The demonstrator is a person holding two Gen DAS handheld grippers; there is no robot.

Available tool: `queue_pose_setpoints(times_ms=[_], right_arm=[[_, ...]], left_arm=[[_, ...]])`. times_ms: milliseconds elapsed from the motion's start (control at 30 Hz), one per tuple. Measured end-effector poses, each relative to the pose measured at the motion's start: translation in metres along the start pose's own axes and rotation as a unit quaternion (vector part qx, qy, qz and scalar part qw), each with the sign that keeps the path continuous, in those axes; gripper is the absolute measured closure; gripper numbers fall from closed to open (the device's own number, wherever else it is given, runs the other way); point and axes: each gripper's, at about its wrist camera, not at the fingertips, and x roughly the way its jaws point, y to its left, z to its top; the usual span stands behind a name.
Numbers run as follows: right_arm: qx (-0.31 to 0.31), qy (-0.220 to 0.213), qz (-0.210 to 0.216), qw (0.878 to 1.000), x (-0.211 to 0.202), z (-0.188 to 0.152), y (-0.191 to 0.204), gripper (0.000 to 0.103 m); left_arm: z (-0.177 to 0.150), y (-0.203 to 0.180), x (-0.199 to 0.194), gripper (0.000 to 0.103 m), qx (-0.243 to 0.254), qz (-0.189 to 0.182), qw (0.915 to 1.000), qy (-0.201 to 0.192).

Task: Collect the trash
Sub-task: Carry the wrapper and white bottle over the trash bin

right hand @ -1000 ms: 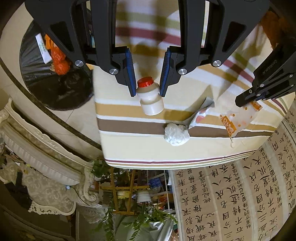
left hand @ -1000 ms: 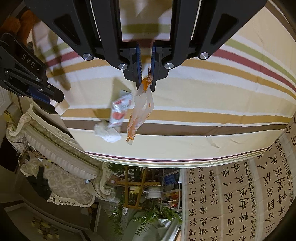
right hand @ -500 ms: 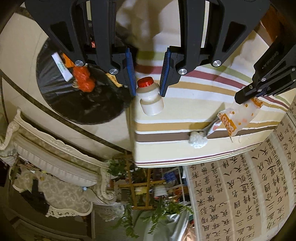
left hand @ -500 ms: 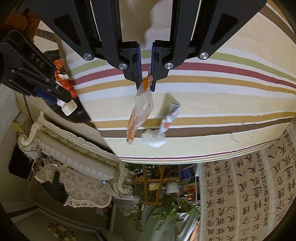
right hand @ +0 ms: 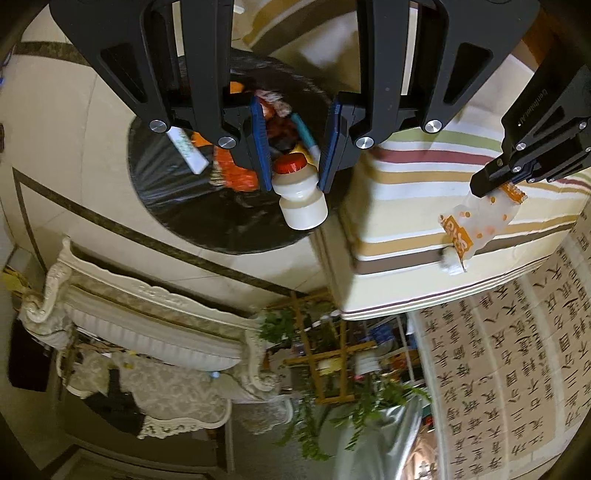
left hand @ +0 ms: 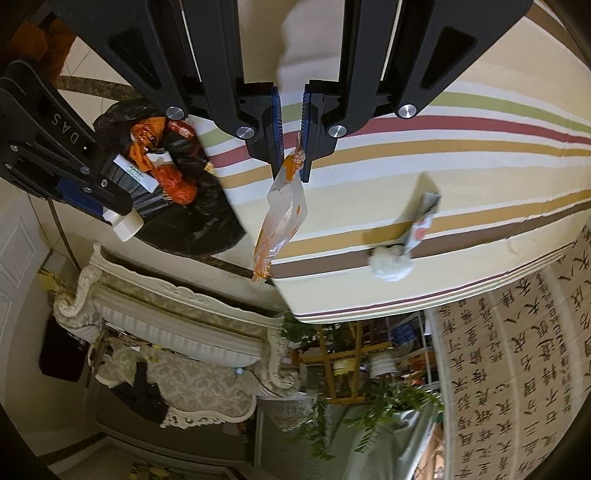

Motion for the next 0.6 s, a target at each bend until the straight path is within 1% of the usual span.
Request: queue_pose_setpoints(times_ms=[233, 600], right_arm=[[0.026, -0.002, -0.027, 0.999, 0.005, 0.000, -0.034, 0.078], [0.055, 0.012, -0.047, 0.997, 0.029, -0.002, -0.066, 0.078]], left_arm=[[0.006, -0.032, 0.013, 0.094, 0.028, -0.010, 0.9996, 0.000], [0.013, -0.071, 0.041, 0.094, 0.057, -0.013, 0.9982, 0.013]])
